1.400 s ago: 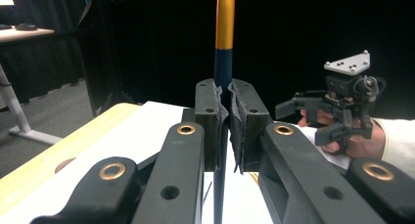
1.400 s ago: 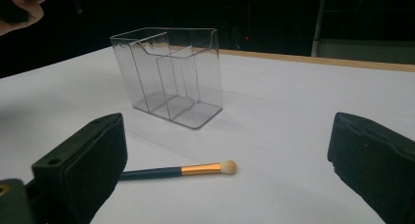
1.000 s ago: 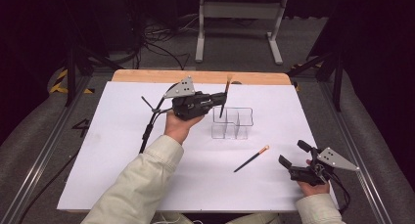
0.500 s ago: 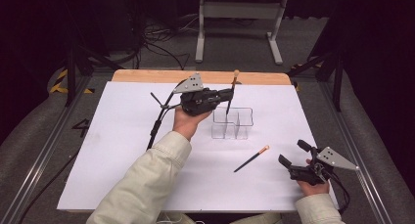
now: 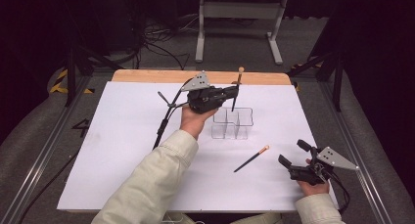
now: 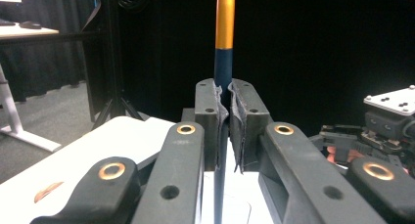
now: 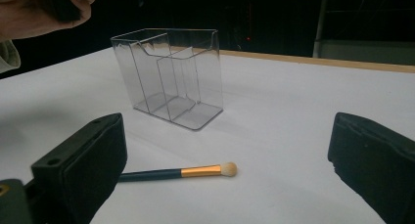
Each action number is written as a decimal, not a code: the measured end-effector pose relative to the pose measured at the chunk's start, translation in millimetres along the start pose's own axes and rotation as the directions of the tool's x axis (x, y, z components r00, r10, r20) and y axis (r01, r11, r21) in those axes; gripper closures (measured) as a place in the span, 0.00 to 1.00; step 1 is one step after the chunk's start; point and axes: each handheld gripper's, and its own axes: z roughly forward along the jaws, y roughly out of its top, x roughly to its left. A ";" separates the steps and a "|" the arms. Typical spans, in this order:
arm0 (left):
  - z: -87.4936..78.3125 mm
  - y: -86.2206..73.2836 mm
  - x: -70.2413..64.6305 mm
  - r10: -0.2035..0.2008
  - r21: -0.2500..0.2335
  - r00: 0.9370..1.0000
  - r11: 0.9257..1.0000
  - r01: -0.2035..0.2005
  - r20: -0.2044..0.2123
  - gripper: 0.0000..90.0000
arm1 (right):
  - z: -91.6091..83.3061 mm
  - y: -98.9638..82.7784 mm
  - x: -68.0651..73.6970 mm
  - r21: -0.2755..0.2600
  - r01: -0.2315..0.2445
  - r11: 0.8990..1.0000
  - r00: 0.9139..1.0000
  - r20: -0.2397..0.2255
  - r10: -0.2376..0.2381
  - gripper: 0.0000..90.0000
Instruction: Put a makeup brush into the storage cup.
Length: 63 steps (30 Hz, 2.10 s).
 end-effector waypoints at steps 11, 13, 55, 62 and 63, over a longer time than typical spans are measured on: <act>9.0 -10.8 3.6 -0.009 0.004 1.000 1.000 0.009 -0.028 0.92 | -0.1 0.0 0.1 0.001 -0.002 1.000 1.000 -0.001 0.002 0.02; 10.2 -13.0 4.3 -0.008 0.011 1.000 1.000 0.008 -0.028 0.92 | 0.0 0.0 0.0 0.001 -0.002 1.000 1.000 -0.002 0.002 0.02; 23.8 -43.8 7.7 -0.056 0.155 0.998 0.986 0.062 -0.041 0.92 | -0.6 0.0 -0.1 -0.003 -0.002 1.000 1.000 -0.006 0.002 0.02; 25.0 -45.6 6.8 -0.051 0.172 0.998 0.983 0.057 -0.039 0.92 | -0.5 0.1 -0.1 -0.004 -0.003 1.000 1.000 -0.008 0.003 0.02; 25.0 -45.7 6.3 -0.050 0.178 0.998 0.982 0.056 -0.038 0.92 | -0.6 0.1 -0.1 -0.004 -0.003 1.000 1.000 -0.008 0.003 0.02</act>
